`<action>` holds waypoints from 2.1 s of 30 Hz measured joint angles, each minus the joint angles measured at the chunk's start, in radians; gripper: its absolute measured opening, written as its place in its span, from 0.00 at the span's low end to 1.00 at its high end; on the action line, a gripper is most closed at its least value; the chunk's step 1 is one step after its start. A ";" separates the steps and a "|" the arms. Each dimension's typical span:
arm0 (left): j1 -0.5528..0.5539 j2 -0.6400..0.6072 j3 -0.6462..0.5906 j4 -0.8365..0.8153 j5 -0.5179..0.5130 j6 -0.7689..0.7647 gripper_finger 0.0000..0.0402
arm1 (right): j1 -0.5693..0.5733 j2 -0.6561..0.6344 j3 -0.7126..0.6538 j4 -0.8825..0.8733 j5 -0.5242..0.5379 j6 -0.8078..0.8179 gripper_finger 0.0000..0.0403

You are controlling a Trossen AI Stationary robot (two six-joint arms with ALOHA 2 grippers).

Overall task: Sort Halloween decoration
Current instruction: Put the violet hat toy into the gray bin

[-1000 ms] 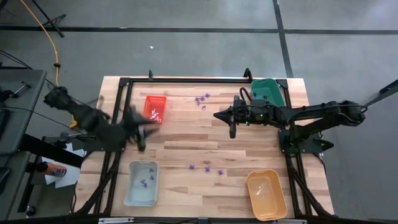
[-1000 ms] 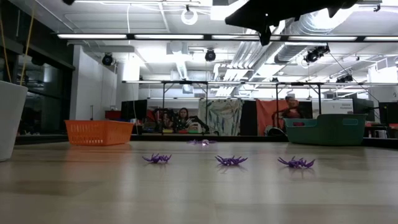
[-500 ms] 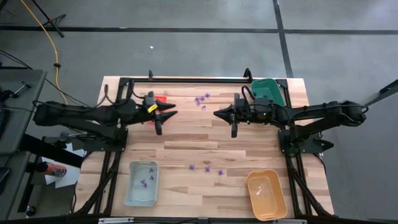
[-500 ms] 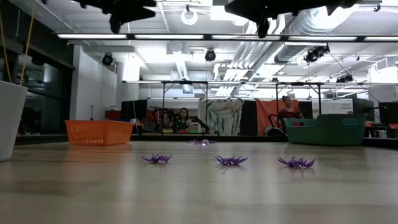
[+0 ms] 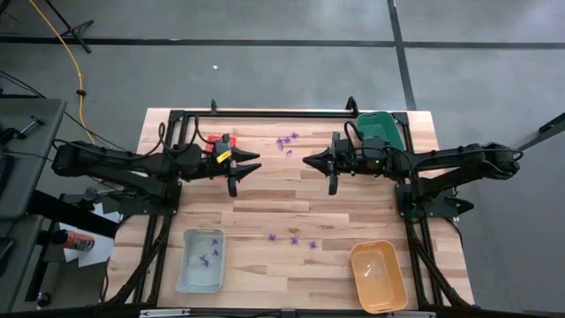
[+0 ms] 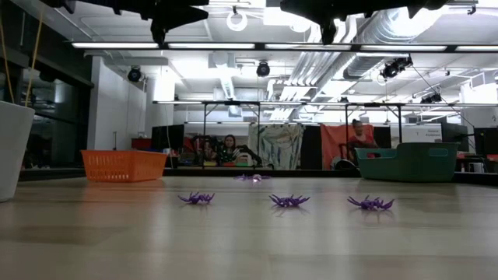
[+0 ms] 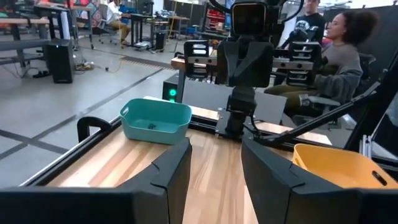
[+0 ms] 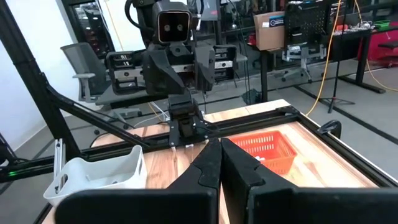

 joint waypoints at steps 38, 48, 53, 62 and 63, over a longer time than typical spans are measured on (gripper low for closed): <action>0.001 -0.202 0.001 -0.120 -0.139 0.110 0.00 | -0.304 0.526 0.651 -0.865 -0.044 -0.005 0.27; 0.001 -0.208 0.001 -0.175 -0.149 0.103 0.00 | -0.351 0.837 0.757 -1.011 -0.096 -0.118 0.31; 0.001 -0.208 0.001 -0.191 -0.154 0.103 0.00 | -0.351 0.892 0.757 -0.991 -0.138 -0.282 0.31; 0.001 -0.208 0.001 -0.217 -0.165 0.104 0.00 | -0.361 0.899 0.758 -0.957 -0.133 -0.495 0.31; 0.001 -0.208 0.001 -0.219 -0.168 0.104 0.00 | -0.364 0.905 0.758 -0.956 -0.134 -0.504 0.31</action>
